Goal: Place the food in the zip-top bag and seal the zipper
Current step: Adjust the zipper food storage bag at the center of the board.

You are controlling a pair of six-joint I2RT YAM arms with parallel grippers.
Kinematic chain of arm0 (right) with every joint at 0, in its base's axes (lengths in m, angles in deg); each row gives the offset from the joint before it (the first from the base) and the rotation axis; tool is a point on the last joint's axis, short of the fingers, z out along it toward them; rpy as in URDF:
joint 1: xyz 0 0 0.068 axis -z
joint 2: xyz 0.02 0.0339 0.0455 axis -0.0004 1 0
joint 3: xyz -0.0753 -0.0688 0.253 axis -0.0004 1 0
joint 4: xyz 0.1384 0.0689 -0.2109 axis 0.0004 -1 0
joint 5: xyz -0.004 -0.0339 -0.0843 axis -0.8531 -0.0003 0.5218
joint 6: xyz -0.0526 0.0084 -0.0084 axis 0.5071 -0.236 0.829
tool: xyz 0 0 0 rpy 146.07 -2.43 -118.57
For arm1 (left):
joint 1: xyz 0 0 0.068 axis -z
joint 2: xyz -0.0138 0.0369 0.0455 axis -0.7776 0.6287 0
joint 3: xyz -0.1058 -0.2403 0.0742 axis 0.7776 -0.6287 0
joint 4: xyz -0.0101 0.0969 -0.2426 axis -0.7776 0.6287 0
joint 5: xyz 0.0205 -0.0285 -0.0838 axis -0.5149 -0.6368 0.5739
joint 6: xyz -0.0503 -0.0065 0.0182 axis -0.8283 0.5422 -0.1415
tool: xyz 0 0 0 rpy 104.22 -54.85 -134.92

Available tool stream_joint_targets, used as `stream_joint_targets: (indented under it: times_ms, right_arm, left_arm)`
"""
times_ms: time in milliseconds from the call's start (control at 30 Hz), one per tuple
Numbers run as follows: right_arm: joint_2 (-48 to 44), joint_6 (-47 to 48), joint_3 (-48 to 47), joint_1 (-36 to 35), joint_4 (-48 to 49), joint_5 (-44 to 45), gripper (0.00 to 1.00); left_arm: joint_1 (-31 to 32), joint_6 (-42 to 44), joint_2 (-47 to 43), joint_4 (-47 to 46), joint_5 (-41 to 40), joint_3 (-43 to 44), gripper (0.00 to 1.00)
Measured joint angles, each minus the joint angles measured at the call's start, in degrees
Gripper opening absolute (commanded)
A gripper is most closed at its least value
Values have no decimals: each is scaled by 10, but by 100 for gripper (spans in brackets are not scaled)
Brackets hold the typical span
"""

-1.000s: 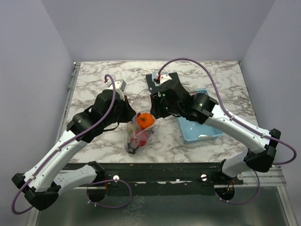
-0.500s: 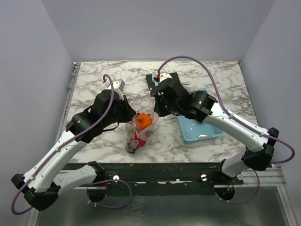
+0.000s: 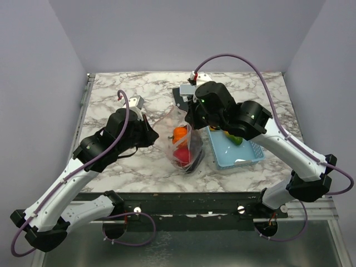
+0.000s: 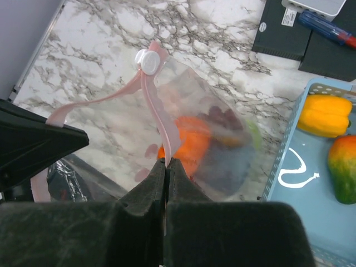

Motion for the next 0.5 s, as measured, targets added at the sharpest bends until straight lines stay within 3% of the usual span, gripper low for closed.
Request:
stream_joint_targets:
  times_ms: [200, 400, 500]
  right_arm:
    - [-19, 0, 84, 0, 13, 13, 1]
    - [-30, -14, 226, 0, 38, 27, 1]
    - [-30, -20, 252, 0, 38, 31, 1]
  left_arm:
    - [0, -1, -1, -4, -4, -12, 0]
    - [0, -4, 0, -29, -12, -106, 0]
    - [0, -4, 14, -27, -15, -130, 0]
